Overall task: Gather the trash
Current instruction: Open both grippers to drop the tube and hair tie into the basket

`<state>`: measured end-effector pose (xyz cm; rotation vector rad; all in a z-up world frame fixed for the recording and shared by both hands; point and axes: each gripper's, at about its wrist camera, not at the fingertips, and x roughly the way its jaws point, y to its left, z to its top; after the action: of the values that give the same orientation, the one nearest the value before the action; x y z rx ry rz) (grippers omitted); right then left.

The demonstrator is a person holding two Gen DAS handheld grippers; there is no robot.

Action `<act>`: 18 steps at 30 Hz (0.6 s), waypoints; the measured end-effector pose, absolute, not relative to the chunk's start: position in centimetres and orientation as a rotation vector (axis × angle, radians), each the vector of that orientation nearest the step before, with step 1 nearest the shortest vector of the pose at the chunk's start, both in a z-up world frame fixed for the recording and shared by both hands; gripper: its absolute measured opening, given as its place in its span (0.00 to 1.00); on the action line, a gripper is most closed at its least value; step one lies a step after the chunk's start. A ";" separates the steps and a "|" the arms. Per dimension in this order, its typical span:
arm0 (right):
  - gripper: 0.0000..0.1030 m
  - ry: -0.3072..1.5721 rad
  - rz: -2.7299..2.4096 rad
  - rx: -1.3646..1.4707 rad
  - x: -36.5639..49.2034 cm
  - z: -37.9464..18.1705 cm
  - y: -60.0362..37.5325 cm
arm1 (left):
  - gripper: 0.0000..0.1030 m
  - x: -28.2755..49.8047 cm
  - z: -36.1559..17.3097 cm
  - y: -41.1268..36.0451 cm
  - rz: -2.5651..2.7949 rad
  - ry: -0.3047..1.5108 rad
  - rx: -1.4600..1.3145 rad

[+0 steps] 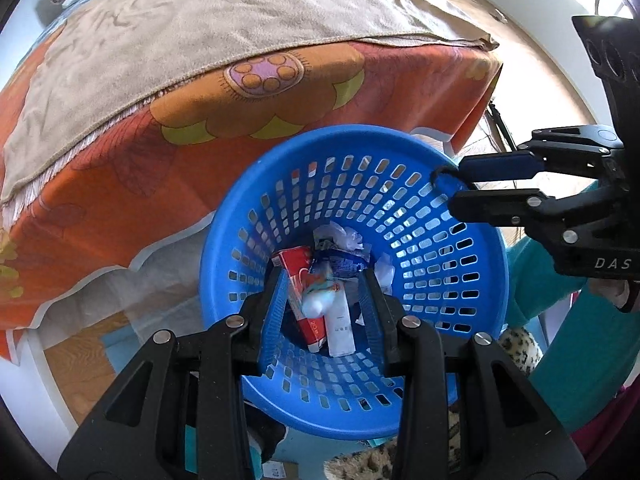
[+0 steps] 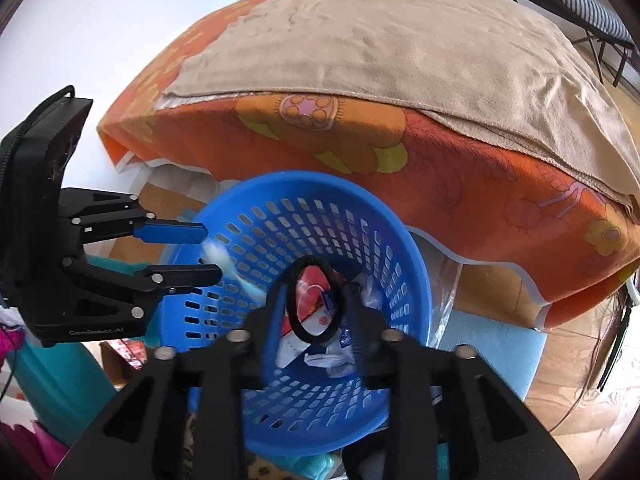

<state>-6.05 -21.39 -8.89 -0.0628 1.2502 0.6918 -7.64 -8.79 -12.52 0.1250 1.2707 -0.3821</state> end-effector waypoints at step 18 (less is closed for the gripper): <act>0.48 1.241 0.618 -0.083 -5.7 -8.5 -21.8 | 0.50 -7.4 -12.2 -7.6 -0.330 1.265 0.100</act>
<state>-5.74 -21.79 -8.52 -0.0833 1.2407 0.6180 -7.38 -7.61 -12.19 0.1005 1.2650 -0.3300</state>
